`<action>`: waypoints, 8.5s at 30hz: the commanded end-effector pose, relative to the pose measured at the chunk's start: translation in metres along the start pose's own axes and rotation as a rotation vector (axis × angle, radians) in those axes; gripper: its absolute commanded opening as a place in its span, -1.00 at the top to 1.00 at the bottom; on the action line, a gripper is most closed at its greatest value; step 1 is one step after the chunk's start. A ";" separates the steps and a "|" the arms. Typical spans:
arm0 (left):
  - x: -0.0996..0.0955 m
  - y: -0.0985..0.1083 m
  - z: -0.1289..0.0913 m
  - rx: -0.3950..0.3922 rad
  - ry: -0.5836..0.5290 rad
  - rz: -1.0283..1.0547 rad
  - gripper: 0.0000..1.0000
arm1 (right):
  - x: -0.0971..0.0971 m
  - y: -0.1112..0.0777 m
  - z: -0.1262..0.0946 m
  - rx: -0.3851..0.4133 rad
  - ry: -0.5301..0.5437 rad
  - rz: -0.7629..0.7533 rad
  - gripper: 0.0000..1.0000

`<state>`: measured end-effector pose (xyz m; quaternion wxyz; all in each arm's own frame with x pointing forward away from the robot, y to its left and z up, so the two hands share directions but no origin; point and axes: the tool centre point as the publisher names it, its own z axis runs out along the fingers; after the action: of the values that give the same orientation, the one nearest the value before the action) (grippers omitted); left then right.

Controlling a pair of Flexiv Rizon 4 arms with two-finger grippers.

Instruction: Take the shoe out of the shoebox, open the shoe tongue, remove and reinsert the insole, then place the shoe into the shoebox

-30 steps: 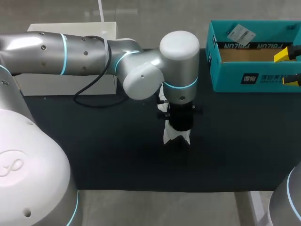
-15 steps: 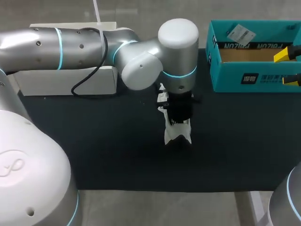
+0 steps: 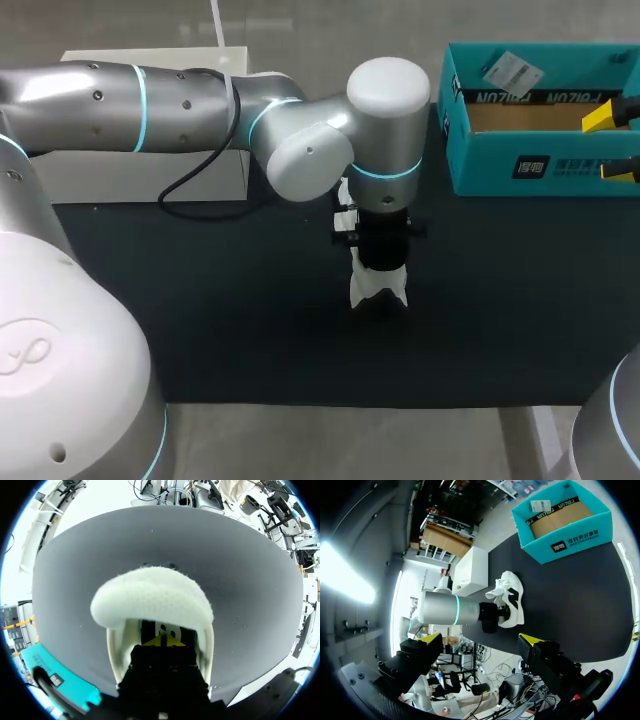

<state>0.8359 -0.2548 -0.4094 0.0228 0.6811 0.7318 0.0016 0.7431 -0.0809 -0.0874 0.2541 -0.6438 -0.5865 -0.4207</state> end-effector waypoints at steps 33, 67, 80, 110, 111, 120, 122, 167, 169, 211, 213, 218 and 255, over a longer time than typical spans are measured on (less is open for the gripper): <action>-0.008 0.001 -0.048 0.039 -0.011 -0.057 1.00 | 0.000 0.000 0.001 0.001 -0.002 0.001 -1.00; 0.002 0.035 -0.051 -0.024 0.051 -0.105 -1.00 | 0.000 0.000 0.001 0.001 -0.002 0.001 -1.00; 0.005 0.038 -0.062 -0.039 0.049 -0.108 -1.00 | 0.000 0.000 0.001 0.001 -0.002 0.001 -1.00; 0.019 0.088 -0.129 -0.151 -0.015 -0.197 -0.83 | 0.000 0.000 0.001 0.001 -0.002 0.001 -1.00; 0.019 0.093 -0.129 -0.157 -0.014 -0.206 -0.36 | 0.000 0.000 0.001 0.001 -0.002 0.001 -1.00; 0.005 0.125 -0.105 -0.185 -0.004 -0.251 1.00 | 0.000 0.000 0.001 0.001 -0.002 0.001 -1.00; 0.010 0.131 -0.092 -0.170 0.016 -0.290 1.00 | 0.000 0.000 0.001 0.001 -0.002 0.001 -1.00; 0.009 0.055 -0.070 -0.058 0.097 -0.365 1.00 | 0.000 0.000 0.001 0.001 -0.002 0.001 -1.00; 0.010 0.053 -0.069 -0.052 0.087 -0.393 1.00 | 0.000 0.000 0.001 0.001 -0.002 0.001 -1.00; 0.038 -0.005 -0.117 -0.108 0.048 -1.730 1.00 | 0.000 0.000 0.001 0.001 -0.002 0.001 -1.00; 0.036 -0.010 -0.115 -0.086 0.035 -1.748 0.73 | 0.000 0.000 0.001 0.001 -0.002 0.001 -1.00; 0.031 -0.022 -0.115 -0.021 0.003 -1.760 -0.93 | 0.000 0.000 0.001 0.001 -0.002 0.001 -1.00; -0.003 -0.068 -0.032 -0.033 0.036 -1.524 -0.72 | 0.000 0.000 0.001 0.001 -0.002 0.001 -1.00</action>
<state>0.7638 -0.2601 -0.3733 0.0194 -0.0140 0.9997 0.0084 0.7431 -0.0809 -0.0873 0.2541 -0.6438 -0.5865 -0.4206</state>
